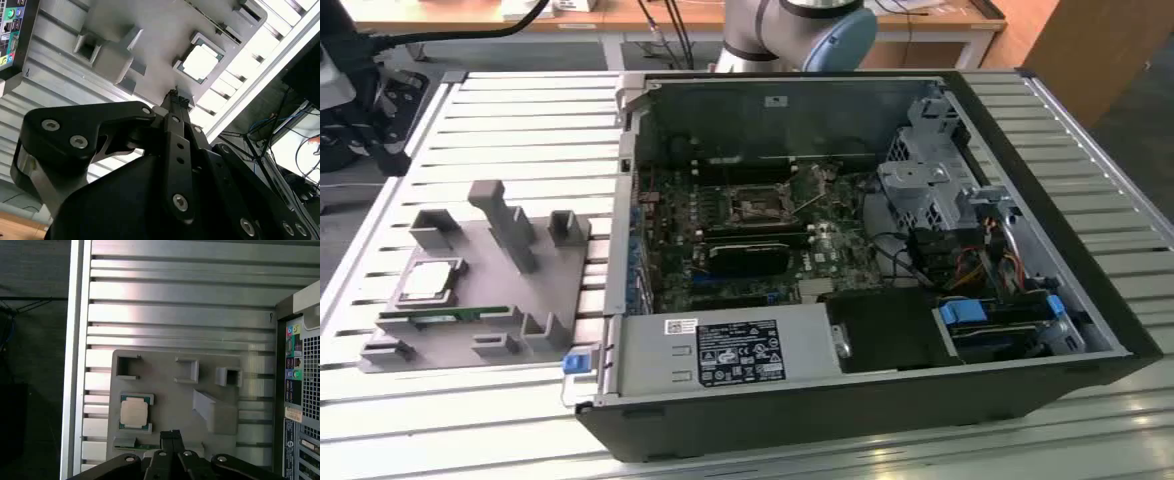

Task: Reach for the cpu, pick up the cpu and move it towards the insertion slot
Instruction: 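Reach for the cpu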

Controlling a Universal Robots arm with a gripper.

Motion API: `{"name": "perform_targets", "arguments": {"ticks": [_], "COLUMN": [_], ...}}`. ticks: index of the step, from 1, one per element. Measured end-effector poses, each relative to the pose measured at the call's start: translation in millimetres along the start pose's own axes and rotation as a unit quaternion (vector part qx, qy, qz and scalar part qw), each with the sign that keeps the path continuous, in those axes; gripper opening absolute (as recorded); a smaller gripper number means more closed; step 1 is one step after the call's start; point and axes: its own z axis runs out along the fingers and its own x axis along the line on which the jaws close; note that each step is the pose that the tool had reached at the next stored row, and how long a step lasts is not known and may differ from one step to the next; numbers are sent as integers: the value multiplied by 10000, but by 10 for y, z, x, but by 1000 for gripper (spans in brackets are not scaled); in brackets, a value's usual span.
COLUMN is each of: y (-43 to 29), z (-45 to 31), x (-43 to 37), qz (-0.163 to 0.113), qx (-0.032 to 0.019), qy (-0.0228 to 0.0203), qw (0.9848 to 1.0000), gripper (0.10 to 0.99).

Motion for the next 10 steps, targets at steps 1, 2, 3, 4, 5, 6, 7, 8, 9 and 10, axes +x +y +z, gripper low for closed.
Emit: {"name": "perform_targets", "arguments": {"ticks": [1,2,3,4,5,6,7,8,9,10], "y": [0,0,0,0,0,0,0,0,0,0], "z": [0,0,0,0,0,0,0,0,-1,-1], "x": [0,0,0,0,0,0,0,0,4,7], "qz": [0,0,0,0,0,0,0,0,0,0], "qx": [0,0,0,0,0,0,0,0,1,1], "qy": [0,0,0,0,0,0,0,0,1,1], "qw": [10000,10000,10000,10000,10000,10000,10000,10000,10000,10000], "gripper": [106,106,106,106,106,106,106,106,106,106]}}
